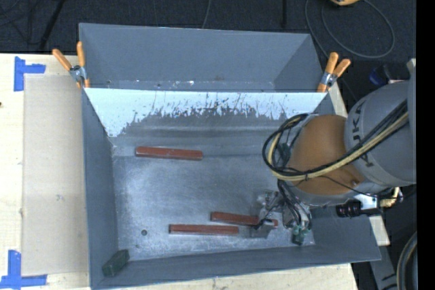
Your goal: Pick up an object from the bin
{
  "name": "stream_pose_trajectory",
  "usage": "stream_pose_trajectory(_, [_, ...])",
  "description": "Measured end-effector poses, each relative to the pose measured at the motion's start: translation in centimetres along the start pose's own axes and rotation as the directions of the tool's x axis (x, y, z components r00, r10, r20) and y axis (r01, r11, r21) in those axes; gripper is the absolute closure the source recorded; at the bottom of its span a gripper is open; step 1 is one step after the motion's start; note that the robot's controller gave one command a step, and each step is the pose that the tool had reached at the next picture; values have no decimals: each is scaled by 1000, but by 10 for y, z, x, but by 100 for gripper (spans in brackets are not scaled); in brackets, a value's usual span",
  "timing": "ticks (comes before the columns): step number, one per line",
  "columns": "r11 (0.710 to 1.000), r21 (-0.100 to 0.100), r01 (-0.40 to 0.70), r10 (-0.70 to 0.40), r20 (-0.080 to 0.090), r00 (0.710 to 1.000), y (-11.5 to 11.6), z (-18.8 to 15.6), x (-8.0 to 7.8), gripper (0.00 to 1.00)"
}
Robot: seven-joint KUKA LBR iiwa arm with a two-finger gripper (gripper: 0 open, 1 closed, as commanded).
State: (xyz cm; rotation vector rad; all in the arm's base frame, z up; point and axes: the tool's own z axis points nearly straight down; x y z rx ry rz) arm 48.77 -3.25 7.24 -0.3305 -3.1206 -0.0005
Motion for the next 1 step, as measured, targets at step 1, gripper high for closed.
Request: stream_pose_trajectory(1, [999,0,-35,35,6,999,21,-153,-25,100])
